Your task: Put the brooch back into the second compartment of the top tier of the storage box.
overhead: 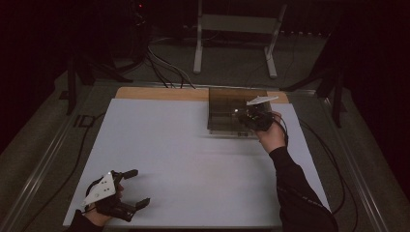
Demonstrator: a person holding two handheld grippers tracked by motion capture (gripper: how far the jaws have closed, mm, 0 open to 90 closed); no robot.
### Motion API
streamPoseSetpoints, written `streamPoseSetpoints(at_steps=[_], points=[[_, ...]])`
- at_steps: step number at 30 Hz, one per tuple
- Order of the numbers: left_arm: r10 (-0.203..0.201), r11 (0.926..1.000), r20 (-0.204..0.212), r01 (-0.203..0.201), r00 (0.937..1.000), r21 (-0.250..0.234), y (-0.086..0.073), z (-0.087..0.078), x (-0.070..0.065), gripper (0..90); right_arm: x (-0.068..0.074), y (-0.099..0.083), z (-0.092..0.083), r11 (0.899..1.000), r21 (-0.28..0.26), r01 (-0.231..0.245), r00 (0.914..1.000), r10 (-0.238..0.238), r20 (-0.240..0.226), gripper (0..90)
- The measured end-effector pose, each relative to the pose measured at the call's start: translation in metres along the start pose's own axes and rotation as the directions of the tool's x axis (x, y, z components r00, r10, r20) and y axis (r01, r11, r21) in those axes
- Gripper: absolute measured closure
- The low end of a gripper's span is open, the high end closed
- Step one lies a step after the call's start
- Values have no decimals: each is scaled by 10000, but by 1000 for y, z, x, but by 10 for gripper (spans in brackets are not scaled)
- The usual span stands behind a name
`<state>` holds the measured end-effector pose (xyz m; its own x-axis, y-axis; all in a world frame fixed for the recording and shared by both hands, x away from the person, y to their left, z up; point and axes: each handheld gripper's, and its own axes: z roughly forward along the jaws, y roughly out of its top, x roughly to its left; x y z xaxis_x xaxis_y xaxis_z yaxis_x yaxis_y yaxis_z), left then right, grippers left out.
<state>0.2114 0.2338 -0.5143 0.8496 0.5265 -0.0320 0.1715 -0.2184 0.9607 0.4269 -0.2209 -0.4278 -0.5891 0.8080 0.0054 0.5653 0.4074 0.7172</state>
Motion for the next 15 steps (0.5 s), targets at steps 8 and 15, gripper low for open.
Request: streamPoseSetpoints(at_steps=[8,15], points=[[-43,10000,-8,43,10000,-26,0,0,0,6,-3,-4,7,9998,158,-111,9999,110,55,852],[-46,10000,-17,46,10000,-21,0,0,0,6,-6,-6,9,9993,271,-255,9997,253,59,851]])
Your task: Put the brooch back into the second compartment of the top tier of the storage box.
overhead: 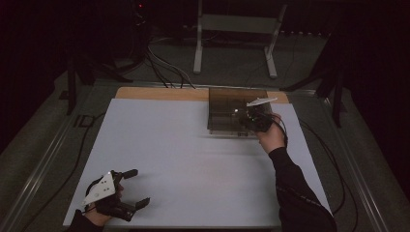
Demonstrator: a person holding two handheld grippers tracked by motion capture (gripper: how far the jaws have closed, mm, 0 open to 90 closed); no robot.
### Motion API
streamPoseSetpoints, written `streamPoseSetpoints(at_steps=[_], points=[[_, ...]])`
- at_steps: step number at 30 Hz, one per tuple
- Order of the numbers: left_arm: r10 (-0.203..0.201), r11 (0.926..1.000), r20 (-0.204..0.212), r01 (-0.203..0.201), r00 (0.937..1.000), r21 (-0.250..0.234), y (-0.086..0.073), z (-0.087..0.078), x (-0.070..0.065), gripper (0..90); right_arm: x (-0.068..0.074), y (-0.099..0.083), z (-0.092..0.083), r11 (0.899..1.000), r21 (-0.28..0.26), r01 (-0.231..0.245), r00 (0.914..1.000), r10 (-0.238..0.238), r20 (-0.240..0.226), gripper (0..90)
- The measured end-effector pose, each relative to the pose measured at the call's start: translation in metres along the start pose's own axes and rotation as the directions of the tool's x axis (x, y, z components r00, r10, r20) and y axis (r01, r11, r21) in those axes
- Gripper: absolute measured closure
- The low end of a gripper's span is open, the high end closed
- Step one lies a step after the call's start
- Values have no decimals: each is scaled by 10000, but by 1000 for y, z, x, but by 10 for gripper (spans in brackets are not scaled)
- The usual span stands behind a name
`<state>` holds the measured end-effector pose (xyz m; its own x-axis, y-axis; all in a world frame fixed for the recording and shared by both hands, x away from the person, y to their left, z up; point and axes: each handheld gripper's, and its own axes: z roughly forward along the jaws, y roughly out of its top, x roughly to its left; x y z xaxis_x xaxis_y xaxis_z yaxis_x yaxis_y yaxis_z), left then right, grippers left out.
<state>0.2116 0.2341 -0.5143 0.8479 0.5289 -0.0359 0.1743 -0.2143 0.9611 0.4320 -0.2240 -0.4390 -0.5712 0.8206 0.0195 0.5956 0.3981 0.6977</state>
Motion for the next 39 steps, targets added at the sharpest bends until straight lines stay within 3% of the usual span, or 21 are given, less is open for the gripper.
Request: streamPoseSetpoints(at_steps=[21,31,39], points=[[-34,10000,37,34,10000,19,0,1,0,6,-6,-3,1,9989,363,-311,9994,306,147,841],[-1,10000,41,1,10000,42,0,0,0,6,-9,-1,-7,9987,27,-510,9986,510,105,696],[-42,10000,39,42,10000,3,0,0,0,6,-2,5,-15,9981,-424,-450,9989,444,-145,497]])
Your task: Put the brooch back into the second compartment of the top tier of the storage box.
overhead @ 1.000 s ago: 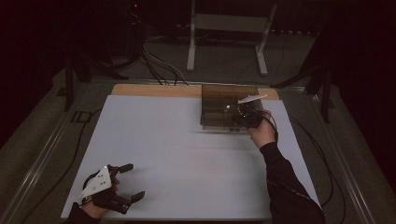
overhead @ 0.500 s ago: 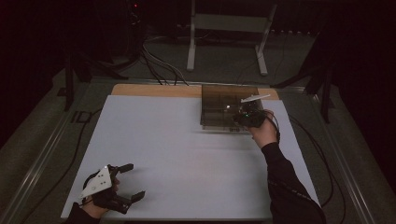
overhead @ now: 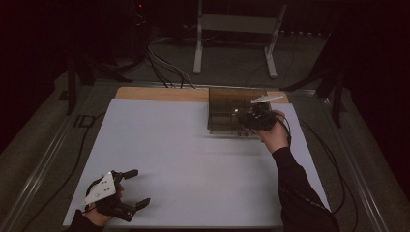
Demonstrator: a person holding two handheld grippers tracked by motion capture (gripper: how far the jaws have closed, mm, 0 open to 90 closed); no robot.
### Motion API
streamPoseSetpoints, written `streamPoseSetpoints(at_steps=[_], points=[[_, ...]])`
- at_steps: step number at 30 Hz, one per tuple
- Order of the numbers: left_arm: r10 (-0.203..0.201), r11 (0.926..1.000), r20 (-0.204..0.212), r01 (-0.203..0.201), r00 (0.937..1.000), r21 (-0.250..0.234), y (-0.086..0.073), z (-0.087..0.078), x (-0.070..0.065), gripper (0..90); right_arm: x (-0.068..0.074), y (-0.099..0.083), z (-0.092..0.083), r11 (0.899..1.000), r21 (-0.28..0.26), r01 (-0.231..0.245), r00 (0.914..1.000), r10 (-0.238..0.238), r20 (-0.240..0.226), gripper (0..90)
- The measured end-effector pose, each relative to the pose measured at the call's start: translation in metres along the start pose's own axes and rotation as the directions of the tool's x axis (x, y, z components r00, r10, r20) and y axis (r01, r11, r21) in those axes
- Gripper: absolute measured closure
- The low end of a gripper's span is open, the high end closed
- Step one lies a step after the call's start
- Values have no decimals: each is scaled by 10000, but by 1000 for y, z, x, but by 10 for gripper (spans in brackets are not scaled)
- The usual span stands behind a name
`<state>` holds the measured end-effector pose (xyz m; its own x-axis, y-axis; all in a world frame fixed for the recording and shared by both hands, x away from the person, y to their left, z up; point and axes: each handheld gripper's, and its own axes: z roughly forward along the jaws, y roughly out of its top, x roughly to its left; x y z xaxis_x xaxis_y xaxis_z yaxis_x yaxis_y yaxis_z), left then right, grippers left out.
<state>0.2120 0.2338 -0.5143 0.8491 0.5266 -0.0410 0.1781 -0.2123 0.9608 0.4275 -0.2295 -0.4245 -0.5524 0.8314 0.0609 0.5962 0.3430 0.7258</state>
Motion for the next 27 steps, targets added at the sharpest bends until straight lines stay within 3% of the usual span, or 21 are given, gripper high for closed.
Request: streamPoseSetpoints(at_steps=[9,12,18,19,24,27], points=[[25,10000,10,-25,10000,-8,0,0,0,7,17,10,-15,9962,-866,42,9993,-75,-375,268],[-43,10000,3,43,10000,-54,0,0,0,6,22,13,-20,9931,-1151,224,9984,-281,-488,138],[-32,10000,6,32,10000,-40,0,0,0,6,31,18,-27,9890,-1364,579,9963,-659,-553,43],[-20,10000,18,20,10000,-22,0,0,0,6,34,19,-30,9872,-1498,539,9949,-659,-766,16],[-45,10000,22,45,10000,-26,0,0,0,6,40,19,-36,9796,-1820,851,9933,-977,-612,0],[-55,10000,39,55,10000,-66,0,-1,0,6,44,18,-42,9736,-2084,928,9907,-1112,-784,0]])
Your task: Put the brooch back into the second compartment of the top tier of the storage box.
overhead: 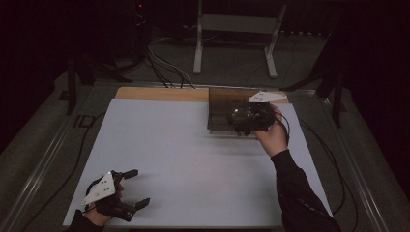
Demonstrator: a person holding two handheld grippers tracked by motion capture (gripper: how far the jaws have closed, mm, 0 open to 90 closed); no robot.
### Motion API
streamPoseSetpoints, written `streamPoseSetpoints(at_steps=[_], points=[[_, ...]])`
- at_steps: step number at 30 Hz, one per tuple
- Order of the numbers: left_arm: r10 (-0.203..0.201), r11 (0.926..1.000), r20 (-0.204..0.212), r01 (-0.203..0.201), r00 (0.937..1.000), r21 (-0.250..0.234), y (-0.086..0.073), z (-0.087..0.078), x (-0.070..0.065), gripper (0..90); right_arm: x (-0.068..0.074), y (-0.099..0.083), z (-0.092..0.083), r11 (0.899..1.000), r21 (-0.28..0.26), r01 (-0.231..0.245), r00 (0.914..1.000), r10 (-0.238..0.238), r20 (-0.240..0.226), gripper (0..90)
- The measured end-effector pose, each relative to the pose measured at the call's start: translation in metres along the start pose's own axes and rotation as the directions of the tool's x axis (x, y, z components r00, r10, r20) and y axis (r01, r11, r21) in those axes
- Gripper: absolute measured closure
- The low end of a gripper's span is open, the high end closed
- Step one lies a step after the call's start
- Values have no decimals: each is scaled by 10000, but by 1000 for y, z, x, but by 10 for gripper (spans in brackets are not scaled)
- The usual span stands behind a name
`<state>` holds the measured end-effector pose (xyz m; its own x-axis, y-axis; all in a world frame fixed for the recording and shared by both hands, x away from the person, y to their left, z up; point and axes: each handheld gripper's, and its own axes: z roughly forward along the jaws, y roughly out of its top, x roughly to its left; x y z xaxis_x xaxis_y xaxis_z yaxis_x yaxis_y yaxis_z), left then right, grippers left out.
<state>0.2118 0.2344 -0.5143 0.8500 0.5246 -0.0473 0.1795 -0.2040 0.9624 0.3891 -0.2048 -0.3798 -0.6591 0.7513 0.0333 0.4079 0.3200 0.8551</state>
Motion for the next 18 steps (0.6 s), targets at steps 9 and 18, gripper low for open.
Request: streamPoseSetpoints(at_steps=[9,18], points=[[70,9999,-20,-70,10000,110,0,1,-1,6,9,-2,-14,9970,-648,422,9991,-427,-73,0],[53,9999,-19,-52,10000,100,-1,1,-1,6,13,-19,-23,9949,-878,504,9986,-518,-145,0]])
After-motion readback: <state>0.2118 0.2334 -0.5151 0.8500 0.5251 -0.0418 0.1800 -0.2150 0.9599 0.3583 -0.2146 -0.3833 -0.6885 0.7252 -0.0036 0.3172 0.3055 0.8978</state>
